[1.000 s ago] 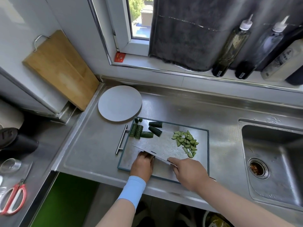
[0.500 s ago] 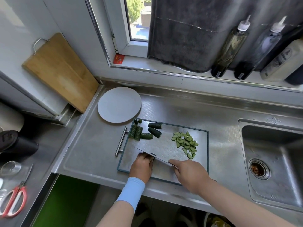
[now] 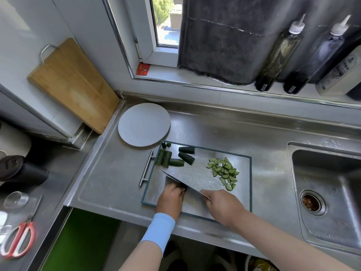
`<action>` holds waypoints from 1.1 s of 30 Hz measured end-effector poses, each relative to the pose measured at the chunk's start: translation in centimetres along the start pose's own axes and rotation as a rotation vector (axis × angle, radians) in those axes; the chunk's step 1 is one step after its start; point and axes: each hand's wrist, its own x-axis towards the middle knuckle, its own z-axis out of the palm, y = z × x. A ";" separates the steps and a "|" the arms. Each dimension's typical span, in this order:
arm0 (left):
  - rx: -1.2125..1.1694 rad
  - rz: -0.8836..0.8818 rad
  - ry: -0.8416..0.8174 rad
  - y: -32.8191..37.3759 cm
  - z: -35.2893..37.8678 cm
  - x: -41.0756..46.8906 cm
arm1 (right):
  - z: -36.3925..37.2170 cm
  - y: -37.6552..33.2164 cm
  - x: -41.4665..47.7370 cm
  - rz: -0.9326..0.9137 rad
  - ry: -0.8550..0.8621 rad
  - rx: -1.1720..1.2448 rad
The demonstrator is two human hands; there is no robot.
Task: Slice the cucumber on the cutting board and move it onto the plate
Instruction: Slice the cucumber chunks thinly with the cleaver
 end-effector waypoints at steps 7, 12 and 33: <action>0.002 -0.027 -0.024 0.0 0.0 -0.2 | 0.2 -0.1 0.1 -0.011 0.011 -0.028; 0.037 -0.050 -0.041 0.4 -0.3 -0.1 | 0.9 -0.1 -0.8 -0.038 0.081 -0.071; -0.025 -0.044 0.015 -0.1 0.3 -0.4 | 1.0 -0.5 -0.2 -0.024 0.068 -0.020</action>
